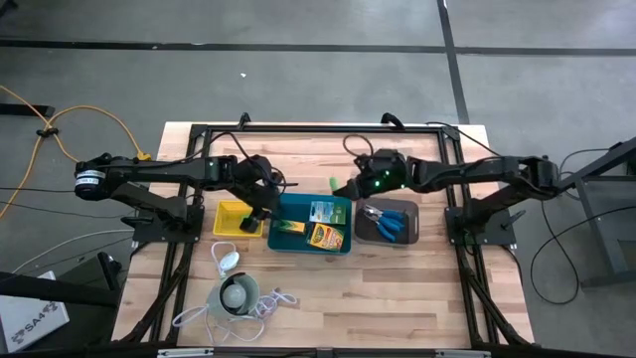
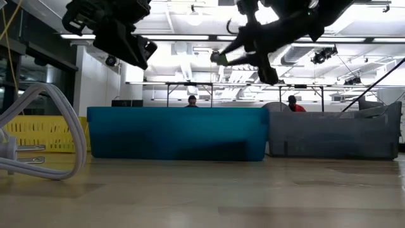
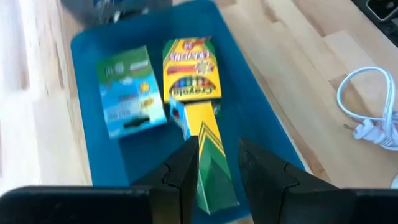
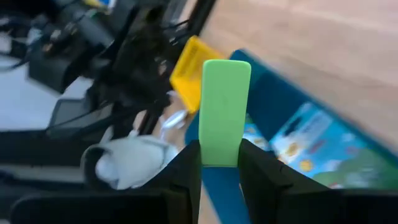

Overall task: Pick & Place School Supplies
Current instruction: Put the green eraser into the yellow bin

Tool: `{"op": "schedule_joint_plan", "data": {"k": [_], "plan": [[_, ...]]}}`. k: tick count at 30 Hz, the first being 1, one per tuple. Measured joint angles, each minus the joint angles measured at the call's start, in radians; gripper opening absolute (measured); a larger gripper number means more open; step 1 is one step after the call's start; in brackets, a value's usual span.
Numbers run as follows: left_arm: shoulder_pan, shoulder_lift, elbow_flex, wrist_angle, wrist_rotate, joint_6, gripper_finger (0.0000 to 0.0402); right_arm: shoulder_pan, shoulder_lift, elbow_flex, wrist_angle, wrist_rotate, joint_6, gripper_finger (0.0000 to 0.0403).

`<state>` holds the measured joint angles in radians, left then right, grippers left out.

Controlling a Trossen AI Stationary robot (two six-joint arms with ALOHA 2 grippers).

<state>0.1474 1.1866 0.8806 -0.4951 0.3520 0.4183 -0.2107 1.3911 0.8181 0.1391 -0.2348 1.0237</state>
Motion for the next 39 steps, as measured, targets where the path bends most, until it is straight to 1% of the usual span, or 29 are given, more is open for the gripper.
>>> {"op": "schedule_joint_plan", "data": {"k": [6,12,17,20,24,29,32,36,39], "plan": [[0.0,0.0,0.0,0.089,0.054,0.114,0.0108,0.1,0.0,0.0,0.069,0.028,0.004,0.0079],[0.0,0.0,0.0,0.224,0.105,0.195,0.0108,0.182,0.0,0.0,0.121,0.057,0.004,0.008],[0.0,0.0,0.0,0.303,0.11,0.252,0.0108,0.237,0.0,0.0,0.146,0.091,0.0,0.0081],[0.0,0.0,0.0,0.319,0.118,0.303,0.0108,0.263,0.0,0.0,0.152,0.105,0.0,0.0081],[-0.008,0.0,0.0,0.323,0.145,0.408,0.0108,0.297,0.0,0.0,0.175,0.106,0.002,0.0081],[-0.042,0.0,0.0,0.33,0.178,0.525,0.0108,0.335,0.0,0.0,0.205,0.106,0.003,0.0081],[-0.064,0.0,0.0,0.377,0.2,0.528,0.0108,0.353,0.0,0.0,0.21,0.104,0.003,0.0081],[-0.084,0.0,0.0,0.444,0.207,0.495,0.0108,0.375,0.021,0.0,0.227,0.103,0.014,0.0081],[-0.093,0.0,0.0,0.46,0.207,0.475,0.0108,0.388,0.051,0.0,0.269,0.102,0.023,0.0081]]}}
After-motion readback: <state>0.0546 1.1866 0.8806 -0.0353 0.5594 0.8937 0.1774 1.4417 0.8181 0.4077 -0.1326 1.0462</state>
